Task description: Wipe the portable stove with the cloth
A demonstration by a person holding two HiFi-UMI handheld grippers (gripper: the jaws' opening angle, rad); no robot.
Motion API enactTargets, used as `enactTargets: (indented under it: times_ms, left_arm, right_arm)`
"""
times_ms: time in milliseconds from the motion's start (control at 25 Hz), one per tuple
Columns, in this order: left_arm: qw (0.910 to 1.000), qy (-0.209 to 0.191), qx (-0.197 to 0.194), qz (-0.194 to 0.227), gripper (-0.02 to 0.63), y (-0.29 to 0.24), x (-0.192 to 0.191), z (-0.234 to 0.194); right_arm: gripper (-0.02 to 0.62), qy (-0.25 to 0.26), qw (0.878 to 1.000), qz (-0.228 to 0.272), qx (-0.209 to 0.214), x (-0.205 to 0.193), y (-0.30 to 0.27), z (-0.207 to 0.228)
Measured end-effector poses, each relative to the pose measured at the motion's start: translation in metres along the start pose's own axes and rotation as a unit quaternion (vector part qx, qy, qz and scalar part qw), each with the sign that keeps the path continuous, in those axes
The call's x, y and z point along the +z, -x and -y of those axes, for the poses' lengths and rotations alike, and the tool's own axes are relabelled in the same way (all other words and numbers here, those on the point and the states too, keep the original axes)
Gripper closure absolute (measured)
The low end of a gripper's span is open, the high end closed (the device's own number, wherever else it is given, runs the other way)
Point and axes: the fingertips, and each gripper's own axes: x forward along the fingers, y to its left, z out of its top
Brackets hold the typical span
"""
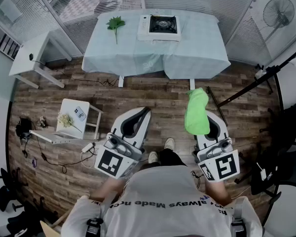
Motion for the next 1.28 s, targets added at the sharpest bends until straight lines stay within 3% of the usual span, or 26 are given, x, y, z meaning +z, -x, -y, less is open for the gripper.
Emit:
enactTargets:
  times_ms: [400, 760, 1040, 1280]
  left_arm:
    - [0.9995, -0.031, 0.007, -0.001, 0.588, -0.080, -0.002, -0.002]
    - [0.9994, -0.021, 0.026, -0.012, 0.588, -0.120, -0.023, -0.002]
    - [0.9991, -0.022, 0.032, -0.015, 0.588, -0.143, -0.035, -0.036]
    - [0.9992, -0.018, 0.032, -0.017, 0.588, -0.164, -0.042, -0.096]
  right_arm:
    - [0.572, -0.014, 1.000, 0.017, 0.014, 0.003, -0.016, 0.077]
    - [0.572, -0.017, 1.000, 0.013, 0.015, -0.005, -0.029, 0.130]
    - [0.572, -0.019, 0.999, 0.009, 0.027, -0.015, -0.070, 0.142]
    - [0.572, -0.002, 1.000, 0.001, 0.027, -0.019, -0.135, 0.146]
